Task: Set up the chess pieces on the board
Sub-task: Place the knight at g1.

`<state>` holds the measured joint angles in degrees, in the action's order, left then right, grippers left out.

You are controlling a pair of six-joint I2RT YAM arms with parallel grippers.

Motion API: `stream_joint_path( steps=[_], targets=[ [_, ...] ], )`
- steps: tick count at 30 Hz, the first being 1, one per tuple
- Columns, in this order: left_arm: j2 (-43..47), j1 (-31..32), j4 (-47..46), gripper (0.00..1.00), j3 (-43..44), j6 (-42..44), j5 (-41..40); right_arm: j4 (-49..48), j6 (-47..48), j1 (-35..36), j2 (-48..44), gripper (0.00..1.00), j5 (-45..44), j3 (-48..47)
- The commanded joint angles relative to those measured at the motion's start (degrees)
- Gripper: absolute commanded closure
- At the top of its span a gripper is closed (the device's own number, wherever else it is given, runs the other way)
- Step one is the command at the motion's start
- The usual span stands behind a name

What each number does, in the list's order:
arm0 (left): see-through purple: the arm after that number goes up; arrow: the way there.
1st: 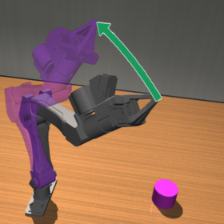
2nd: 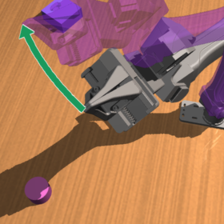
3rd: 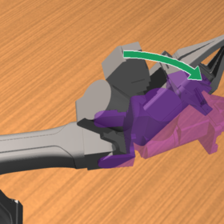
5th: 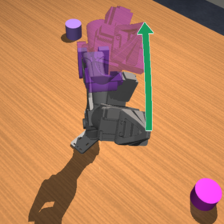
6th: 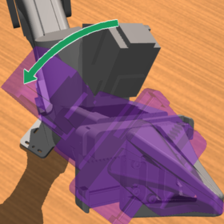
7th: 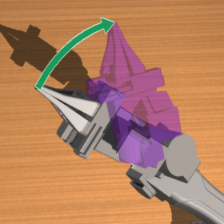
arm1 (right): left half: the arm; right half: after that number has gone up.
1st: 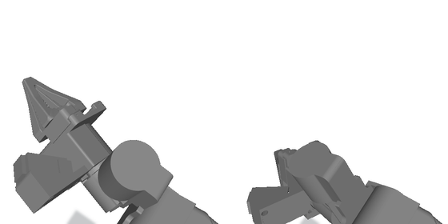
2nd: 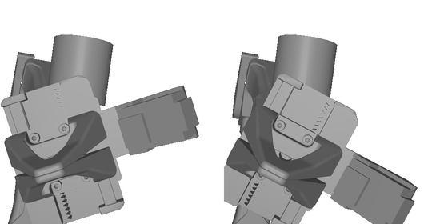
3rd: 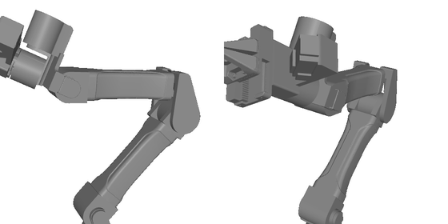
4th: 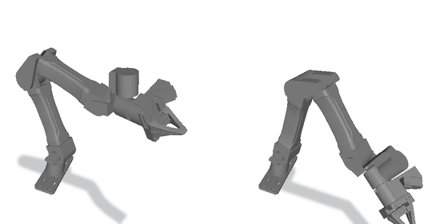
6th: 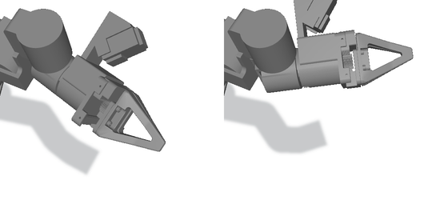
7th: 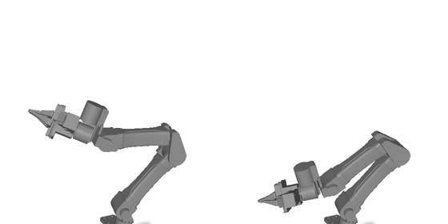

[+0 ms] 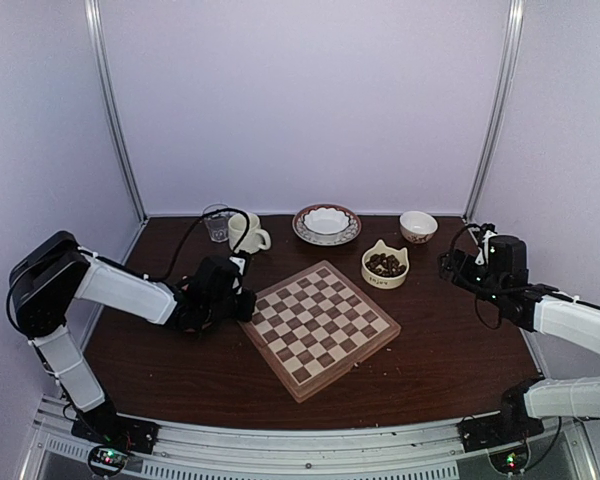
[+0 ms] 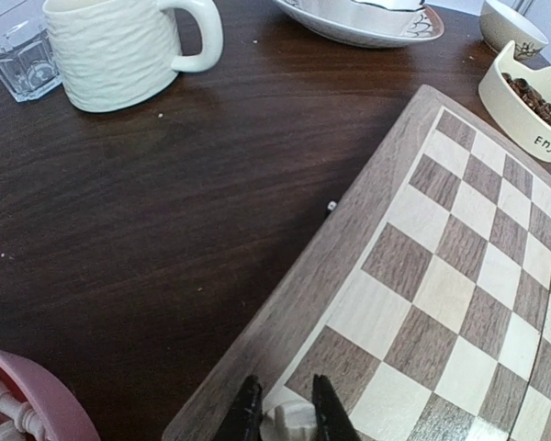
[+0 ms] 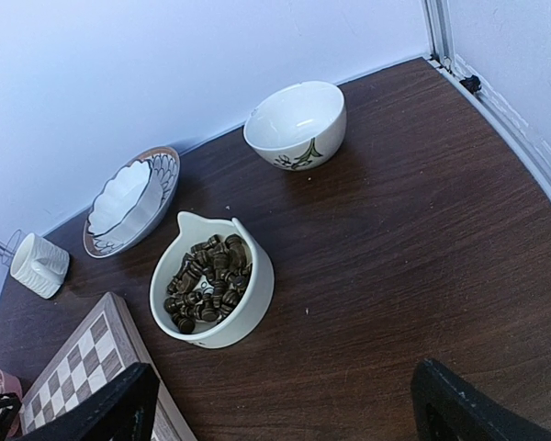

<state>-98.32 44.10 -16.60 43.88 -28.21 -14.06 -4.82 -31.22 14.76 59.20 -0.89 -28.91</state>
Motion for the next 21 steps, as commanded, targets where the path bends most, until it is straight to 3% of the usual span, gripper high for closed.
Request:
stream_joint_path(
  steps=[1,9,21],
  targets=[
    [-0.89,0.02,-1.99,0.85,1.89,0.78,1.91,-0.58,0.74,0.4,-0.31,0.01,-0.61,-1.46],
    [-3.16,0.02,-5.92,0.84,2.74,2.16,2.93,-0.5,0.91,0.36,-0.22,0.01,-0.9,-1.47],
    [-6.31,0.0,-3.84,0.81,5.98,2.17,3.69,-0.37,0.98,0.35,-0.3,0.01,-1.05,-1.56]
  ],
)
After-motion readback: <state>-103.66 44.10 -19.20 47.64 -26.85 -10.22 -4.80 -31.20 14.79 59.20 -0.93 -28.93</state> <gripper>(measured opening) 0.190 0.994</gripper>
